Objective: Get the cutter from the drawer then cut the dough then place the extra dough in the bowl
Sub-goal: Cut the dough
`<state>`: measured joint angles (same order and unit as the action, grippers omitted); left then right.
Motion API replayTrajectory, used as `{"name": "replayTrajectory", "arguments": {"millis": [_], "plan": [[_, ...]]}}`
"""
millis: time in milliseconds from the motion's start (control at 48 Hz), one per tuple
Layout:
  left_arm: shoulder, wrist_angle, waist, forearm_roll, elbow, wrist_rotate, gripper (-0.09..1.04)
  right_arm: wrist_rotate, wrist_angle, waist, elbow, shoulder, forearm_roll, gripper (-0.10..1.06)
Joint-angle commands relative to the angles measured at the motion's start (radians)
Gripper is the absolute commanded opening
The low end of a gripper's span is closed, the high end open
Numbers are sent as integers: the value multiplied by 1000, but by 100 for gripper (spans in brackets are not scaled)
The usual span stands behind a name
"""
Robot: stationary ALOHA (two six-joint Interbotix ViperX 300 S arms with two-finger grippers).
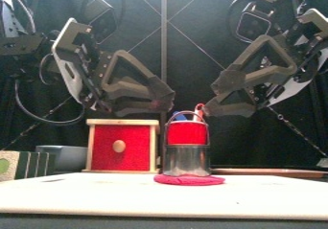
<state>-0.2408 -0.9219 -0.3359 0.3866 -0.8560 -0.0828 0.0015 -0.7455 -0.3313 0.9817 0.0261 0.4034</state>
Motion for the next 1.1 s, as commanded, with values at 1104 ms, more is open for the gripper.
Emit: {"name": "replayTrajectory", "arguments": {"millis": [1104], "plan": [[-15,209,48,43,83,-152,73,-9,89,60,-89,60,-9,93]]}}
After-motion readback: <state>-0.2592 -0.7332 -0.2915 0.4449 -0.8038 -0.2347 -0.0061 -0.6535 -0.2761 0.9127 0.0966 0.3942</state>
